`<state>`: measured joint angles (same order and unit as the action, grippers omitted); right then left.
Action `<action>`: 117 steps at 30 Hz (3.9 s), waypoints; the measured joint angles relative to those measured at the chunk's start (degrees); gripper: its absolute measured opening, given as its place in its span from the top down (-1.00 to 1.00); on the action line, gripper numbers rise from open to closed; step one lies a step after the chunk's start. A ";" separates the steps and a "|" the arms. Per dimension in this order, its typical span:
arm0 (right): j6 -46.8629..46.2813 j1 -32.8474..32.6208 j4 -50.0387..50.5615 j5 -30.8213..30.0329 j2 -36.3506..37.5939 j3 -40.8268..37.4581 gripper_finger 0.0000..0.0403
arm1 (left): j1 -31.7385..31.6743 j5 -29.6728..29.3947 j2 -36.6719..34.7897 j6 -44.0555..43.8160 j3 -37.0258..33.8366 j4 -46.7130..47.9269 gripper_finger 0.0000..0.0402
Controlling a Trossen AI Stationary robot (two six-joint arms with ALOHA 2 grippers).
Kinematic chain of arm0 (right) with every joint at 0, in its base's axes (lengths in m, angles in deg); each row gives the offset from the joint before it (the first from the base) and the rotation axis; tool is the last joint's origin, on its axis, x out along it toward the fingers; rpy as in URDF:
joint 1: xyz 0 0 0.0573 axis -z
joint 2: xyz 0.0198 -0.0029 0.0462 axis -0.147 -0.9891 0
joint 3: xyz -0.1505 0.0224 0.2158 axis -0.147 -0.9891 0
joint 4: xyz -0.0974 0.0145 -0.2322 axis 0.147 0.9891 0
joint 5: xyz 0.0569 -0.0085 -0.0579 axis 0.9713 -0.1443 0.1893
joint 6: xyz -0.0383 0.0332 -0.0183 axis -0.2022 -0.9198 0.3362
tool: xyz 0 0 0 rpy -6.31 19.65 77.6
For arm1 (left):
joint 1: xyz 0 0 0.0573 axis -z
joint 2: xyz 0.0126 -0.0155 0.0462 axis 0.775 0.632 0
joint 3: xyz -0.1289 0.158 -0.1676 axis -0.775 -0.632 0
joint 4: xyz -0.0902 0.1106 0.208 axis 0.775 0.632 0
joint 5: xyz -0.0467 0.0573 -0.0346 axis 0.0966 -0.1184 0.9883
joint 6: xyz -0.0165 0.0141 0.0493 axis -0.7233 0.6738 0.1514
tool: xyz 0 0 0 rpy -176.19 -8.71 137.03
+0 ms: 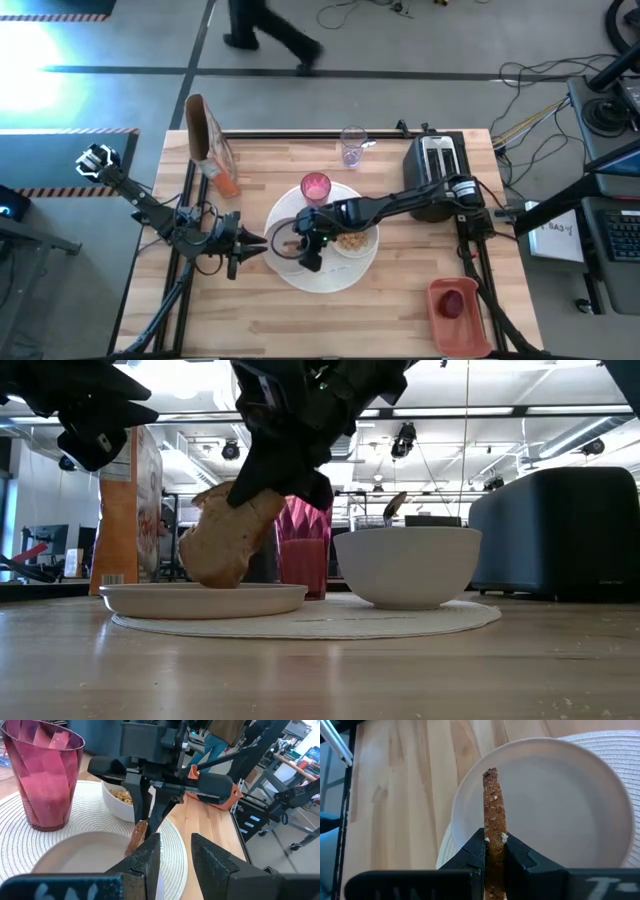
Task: Arrange a breakfast setting
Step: Put the brown bread on the gray plate
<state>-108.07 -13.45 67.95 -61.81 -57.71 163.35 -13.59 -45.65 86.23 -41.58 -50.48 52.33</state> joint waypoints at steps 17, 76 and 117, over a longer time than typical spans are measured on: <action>0.40 0.17 1.32 -0.53 0.58 0.00 0.39 | 0.00 0.00 0.00 0.00 0.00 0.04 0.54; 6.56 -8.11 26.73 -8.13 9.27 -0.09 0.29 | 1.58 24.52 21.05 -1.94 1.74 -4.80 0.54; 7.35 -8.13 30.44 -8.13 8.76 -0.13 0.29 | 1.60 23.34 40.28 13.65 13.23 4.70 0.58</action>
<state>-100.72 -21.58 98.39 -69.94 -48.95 163.22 -11.99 -22.32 126.51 -27.93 -37.25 57.02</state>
